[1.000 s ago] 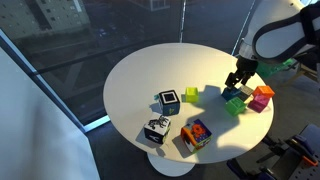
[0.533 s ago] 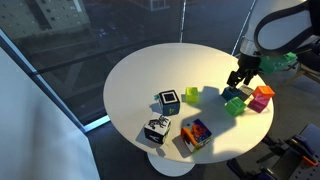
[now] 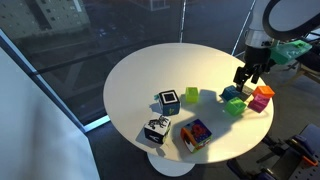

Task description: Pick up the blue block and put it on the table

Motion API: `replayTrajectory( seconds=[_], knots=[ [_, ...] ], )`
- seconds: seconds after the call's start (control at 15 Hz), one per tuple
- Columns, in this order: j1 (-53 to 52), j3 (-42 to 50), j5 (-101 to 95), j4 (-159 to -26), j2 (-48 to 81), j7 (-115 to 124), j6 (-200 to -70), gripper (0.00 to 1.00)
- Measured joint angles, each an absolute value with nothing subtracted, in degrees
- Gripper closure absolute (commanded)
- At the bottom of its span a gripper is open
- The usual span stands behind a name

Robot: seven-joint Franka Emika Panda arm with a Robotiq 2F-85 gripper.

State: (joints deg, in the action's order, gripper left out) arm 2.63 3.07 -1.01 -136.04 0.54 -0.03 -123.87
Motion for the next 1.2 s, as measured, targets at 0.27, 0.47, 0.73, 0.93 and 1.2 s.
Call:
replayTrajectory(
  seconds=[0.27,0.47,0.73,0.93,1.2],
  knots=[
    [1.86,2.23,-1.12,-136.05,-2.38,0.45,-117.92,0.0],
    [1.2,1.37,-1.64,-136.09,-4.68,1.13,-114.36,0.0],
    [0.57,-0.03,-1.95,-136.32,-8.46,1.96,-111.01,0.0],
    [0.12,-0.87,-1.96,-136.52,-11.98,2.2,-108.69,0.0],
    [-0.26,-1.78,-1.96,-136.77,-17.0,2.22,-106.21,0.0]
  ],
)
